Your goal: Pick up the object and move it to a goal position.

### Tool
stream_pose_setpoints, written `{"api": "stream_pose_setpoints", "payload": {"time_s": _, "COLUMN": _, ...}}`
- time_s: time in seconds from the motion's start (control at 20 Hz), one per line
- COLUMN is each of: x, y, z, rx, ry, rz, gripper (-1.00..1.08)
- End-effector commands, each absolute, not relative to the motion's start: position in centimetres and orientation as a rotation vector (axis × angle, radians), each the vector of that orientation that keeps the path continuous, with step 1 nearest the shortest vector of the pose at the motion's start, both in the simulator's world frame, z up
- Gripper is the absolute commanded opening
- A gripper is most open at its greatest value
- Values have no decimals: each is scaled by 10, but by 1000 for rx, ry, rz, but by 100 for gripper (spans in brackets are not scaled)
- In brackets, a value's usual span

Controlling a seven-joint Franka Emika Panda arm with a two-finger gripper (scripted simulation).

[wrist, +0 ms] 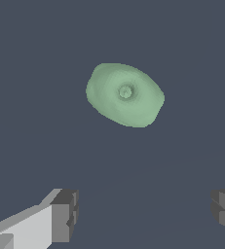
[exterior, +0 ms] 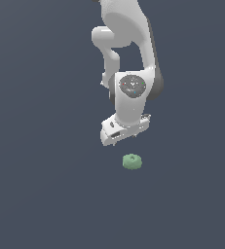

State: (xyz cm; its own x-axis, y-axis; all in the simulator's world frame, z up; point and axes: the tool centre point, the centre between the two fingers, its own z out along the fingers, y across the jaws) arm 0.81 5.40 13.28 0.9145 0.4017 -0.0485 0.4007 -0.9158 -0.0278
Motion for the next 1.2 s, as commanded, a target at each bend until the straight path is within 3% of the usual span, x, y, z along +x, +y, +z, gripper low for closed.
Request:
{"api": "stream_pose_setpoints", "payload": {"time_s": 0.0, "x": 13, "y": 57, "z": 131, "rx": -3031, "ry": -757, "rz": 79, "gripper": 100}}
{"api": "stream_pose_setpoints", "payload": {"time_s": 1.15, "x": 54, "y": 81, "z": 116, "rx": -2609, "ry": -1736, "rz": 32, "gripper": 100}}
